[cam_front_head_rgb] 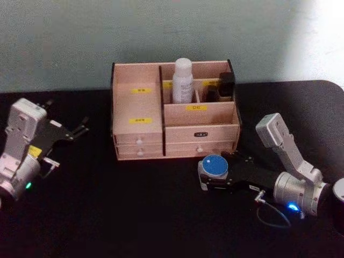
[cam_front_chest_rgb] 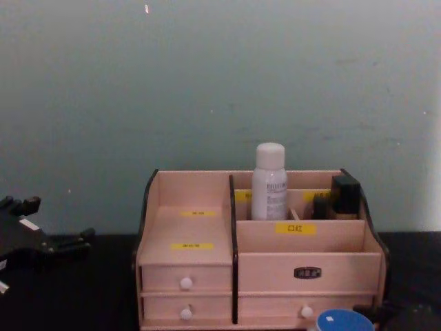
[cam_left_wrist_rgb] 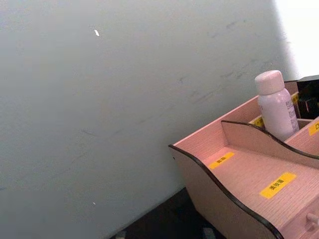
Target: Pick up the facial cleanser and watermelon frost from the table and place them into the tiered storage box.
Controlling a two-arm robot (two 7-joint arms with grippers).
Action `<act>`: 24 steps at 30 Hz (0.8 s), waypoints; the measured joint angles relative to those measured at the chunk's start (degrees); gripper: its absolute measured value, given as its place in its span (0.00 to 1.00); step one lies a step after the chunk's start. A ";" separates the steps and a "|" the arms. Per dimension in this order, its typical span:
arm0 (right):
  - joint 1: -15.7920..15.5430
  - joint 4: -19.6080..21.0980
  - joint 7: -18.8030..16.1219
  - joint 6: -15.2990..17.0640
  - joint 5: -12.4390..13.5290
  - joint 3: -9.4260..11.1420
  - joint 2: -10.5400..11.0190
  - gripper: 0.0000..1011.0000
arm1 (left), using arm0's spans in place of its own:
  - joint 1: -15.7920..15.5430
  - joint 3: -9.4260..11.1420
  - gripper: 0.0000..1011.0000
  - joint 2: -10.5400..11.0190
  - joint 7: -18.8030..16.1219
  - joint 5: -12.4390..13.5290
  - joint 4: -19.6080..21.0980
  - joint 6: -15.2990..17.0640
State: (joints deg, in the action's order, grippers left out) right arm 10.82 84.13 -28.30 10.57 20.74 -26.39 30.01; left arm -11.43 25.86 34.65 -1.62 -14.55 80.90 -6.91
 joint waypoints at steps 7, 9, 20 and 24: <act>0.01 0.01 -0.01 0.02 0.06 0.01 0.01 0.93 | 0.00 0.00 0.99 0.00 0.00 0.00 0.00 0.00; 0.01 0.01 -0.01 0.03 0.09 0.02 0.01 0.89 | 0.00 0.00 0.99 0.00 0.00 0.00 0.00 0.00; 0.02 0.01 -0.05 0.06 0.18 0.07 0.01 0.71 | 0.00 0.00 0.99 0.00 0.00 0.00 0.00 0.00; 0.01 0.01 -0.06 0.08 0.19 0.09 0.01 0.71 | 0.00 0.00 0.99 0.00 0.00 0.00 0.00 0.00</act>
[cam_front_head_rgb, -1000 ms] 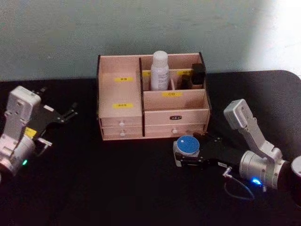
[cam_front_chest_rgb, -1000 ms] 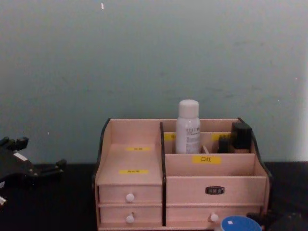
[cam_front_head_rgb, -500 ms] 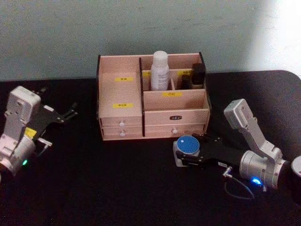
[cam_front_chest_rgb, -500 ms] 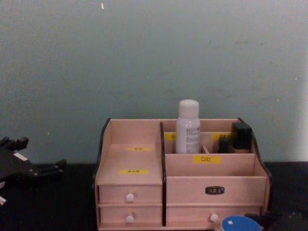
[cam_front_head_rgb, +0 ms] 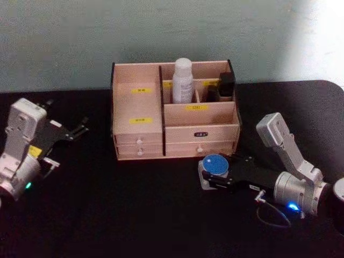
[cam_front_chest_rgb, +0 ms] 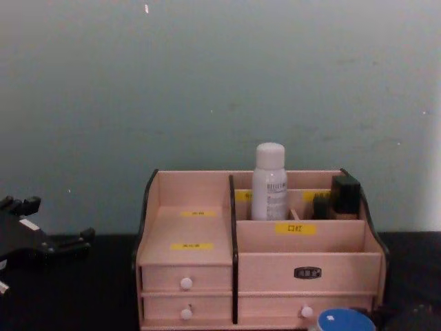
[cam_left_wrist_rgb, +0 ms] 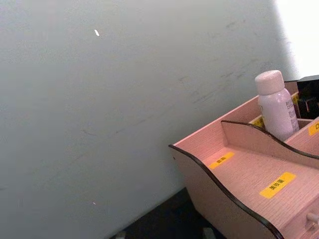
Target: Pick up the facial cleanser and watermelon frost from the table and place them into the tiered storage box.
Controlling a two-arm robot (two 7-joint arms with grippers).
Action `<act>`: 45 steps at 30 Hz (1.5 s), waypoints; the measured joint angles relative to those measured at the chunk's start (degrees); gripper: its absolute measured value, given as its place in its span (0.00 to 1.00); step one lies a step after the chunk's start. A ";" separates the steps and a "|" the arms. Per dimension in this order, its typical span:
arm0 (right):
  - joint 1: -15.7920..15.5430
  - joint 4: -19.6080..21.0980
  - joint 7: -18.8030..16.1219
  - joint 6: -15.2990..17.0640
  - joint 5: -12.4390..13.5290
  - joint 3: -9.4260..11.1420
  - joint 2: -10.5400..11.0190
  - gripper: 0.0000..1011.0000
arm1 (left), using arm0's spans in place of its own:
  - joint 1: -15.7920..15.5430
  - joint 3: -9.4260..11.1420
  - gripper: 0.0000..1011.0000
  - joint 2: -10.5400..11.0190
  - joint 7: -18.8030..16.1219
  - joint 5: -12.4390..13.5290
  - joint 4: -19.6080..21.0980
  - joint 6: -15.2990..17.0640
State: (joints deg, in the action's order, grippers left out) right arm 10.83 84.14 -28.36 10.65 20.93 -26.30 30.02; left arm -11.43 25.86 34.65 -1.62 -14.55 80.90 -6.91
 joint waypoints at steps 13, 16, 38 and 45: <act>-1.27 3.44 -0.97 -0.42 1.40 0.91 1.47 0.71 | 0.00 0.00 0.99 0.00 0.00 0.00 0.00 0.00; -1.46 4.59 -1.11 -0.46 1.66 1.06 1.88 0.71 | 0.00 0.00 0.99 0.00 0.00 0.00 0.00 0.00; 7.60 4.26 -2.34 -0.60 1.56 -1.62 -0.43 0.71 | 0.00 0.00 0.99 0.00 0.00 0.00 0.00 0.00; 13.36 -1.26 -3.01 -1.49 0.52 -3.75 -4.24 0.71 | 0.00 0.00 0.99 0.00 0.00 0.00 0.00 0.00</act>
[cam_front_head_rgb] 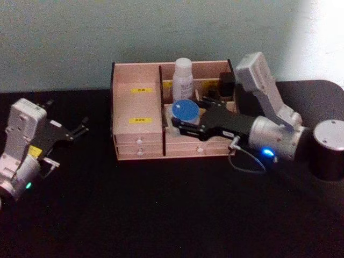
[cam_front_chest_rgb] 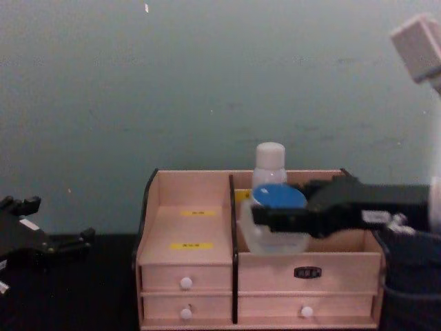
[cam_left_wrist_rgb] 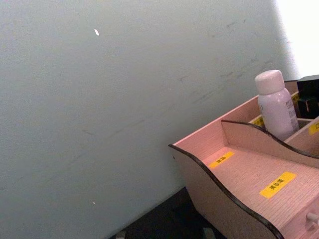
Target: Pick up the facial cleanser and watermelon frost from the table and place them into the tiered storage box.
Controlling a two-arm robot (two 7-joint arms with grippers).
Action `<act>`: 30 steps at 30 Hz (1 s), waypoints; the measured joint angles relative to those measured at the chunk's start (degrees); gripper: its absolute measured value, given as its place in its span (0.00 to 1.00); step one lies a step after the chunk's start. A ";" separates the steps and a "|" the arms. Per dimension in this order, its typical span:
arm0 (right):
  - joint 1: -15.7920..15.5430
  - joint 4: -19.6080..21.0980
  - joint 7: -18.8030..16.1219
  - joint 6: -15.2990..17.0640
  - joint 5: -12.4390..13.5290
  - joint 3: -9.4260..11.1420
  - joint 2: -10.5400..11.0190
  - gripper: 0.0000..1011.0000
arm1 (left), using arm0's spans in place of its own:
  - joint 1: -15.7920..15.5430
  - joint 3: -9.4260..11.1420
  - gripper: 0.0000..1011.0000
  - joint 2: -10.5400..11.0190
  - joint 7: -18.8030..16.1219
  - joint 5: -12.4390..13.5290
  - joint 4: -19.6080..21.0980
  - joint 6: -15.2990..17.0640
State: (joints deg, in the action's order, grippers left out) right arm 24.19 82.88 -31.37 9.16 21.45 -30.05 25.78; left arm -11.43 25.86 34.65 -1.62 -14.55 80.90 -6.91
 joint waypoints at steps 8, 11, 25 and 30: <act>5.87 -5.96 -0.94 -0.58 -1.46 -2.31 -3.88 0.71 | 0.00 0.00 0.99 0.00 0.00 0.00 0.00 0.00; 7.75 -8.12 -1.16 -0.80 -1.91 -2.99 -5.30 0.71 | 0.00 0.00 0.99 0.00 0.00 0.00 0.00 0.00; 16.84 -23.72 -2.06 -3.16 -4.00 -5.29 -14.12 0.71 | 0.00 0.00 0.99 0.00 0.00 0.00 0.00 0.00; 18.81 -28.61 -2.65 -4.23 -4.33 -5.48 -16.52 0.71 | 0.00 0.00 0.99 0.00 0.00 0.00 0.00 0.00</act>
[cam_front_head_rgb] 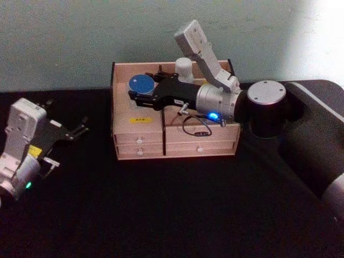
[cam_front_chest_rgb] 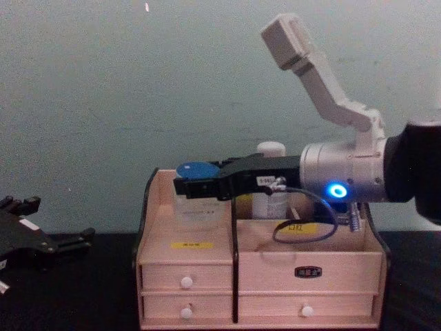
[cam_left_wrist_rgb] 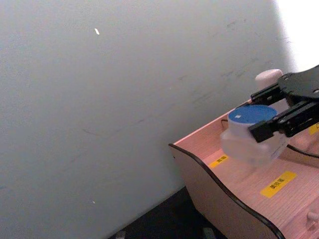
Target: Pick up the facial cleanser and watermelon frost from the table and place them into the tiered storage box.
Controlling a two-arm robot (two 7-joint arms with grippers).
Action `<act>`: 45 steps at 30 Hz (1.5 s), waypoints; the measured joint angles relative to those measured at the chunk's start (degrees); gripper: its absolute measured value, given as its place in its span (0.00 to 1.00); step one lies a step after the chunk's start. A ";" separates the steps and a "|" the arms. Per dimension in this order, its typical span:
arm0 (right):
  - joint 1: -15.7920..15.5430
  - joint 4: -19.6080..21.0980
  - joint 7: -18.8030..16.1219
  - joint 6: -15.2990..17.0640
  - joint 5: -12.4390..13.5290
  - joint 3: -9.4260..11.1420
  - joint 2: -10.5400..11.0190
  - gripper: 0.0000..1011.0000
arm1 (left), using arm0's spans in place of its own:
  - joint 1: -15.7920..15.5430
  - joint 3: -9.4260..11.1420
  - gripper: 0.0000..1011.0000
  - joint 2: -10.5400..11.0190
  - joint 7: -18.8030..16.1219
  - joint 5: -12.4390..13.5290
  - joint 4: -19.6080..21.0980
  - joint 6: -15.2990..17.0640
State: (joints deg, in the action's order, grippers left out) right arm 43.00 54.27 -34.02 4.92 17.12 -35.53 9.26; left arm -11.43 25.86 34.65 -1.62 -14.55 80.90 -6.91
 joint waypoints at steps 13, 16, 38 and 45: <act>2.57 -8.06 -1.03 -1.17 -0.55 0.62 -3.33 0.71 | 0.00 0.00 0.99 0.00 0.00 0.00 0.00 0.00; 2.73 -8.65 -1.29 -1.24 -0.87 0.78 -3.64 0.71 | 0.00 0.00 0.99 0.00 0.00 0.00 0.00 0.00; 2.70 -8.85 -1.30 -1.23 -1.44 0.89 -3.92 0.78 | 0.00 0.00 0.99 0.00 0.00 0.00 0.00 0.00; 2.72 -8.88 -1.30 -1.20 -1.38 0.88 -3.92 0.99 | 0.00 0.00 0.99 0.00 0.00 0.00 0.00 0.00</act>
State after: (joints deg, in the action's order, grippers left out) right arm 45.72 45.39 -35.31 3.72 15.74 -34.65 5.34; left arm -11.43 25.86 34.65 -1.62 -14.55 80.90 -6.91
